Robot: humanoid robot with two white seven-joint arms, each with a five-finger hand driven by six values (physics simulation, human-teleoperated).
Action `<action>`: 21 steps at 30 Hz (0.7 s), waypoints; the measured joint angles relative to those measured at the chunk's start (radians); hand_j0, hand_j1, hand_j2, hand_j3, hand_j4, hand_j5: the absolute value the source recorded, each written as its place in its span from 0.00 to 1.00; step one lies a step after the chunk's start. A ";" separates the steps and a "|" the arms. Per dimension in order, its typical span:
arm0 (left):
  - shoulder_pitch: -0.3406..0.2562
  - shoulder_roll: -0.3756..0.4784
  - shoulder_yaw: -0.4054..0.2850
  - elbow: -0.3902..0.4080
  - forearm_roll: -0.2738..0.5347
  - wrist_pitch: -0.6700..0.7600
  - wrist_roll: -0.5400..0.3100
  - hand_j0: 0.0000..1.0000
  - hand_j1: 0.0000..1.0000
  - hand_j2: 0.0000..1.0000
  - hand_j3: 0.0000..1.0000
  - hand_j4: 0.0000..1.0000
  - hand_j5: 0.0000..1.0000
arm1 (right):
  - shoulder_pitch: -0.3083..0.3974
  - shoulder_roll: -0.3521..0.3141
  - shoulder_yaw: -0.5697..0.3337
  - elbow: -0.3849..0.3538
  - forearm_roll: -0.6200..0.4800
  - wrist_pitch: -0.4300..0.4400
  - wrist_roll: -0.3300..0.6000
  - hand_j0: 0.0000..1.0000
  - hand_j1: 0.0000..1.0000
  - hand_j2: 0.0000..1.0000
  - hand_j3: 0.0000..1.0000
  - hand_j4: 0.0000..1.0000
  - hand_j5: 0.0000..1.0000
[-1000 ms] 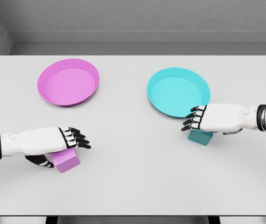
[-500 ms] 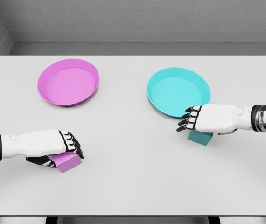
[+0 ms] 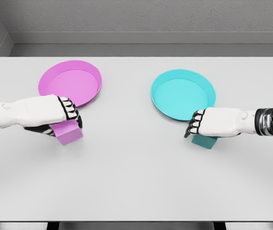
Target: Place the blocks in the corresponding plates according to their colors
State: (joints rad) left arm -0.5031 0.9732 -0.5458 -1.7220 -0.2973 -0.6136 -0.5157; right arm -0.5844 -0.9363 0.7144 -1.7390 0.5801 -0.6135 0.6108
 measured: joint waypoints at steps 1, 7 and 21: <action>-0.040 -0.016 0.002 0.032 0.001 0.000 0.001 0.38 0.38 0.38 0.38 0.38 0.38 | 0.002 0.000 0.000 0.000 -0.002 0.000 0.000 0.78 0.78 0.78 0.78 0.78 0.78; -0.127 -0.138 0.078 0.305 -0.003 -0.002 -0.001 0.35 0.35 0.35 0.35 0.35 0.35 | 0.002 0.001 -0.001 0.001 -0.005 0.000 0.000 0.74 0.74 0.74 0.74 0.74 0.74; -0.173 -0.364 0.147 0.632 -0.006 0.000 -0.016 0.96 0.96 0.96 0.96 0.96 0.96 | -0.002 0.002 -0.019 0.006 -0.010 0.000 0.001 0.59 0.59 0.59 0.59 0.59 0.59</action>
State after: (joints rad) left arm -0.6765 0.6089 -0.3993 -1.0900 -0.3036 -0.6137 -0.5320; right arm -0.5860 -0.9343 0.6957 -1.7331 0.5704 -0.6135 0.6115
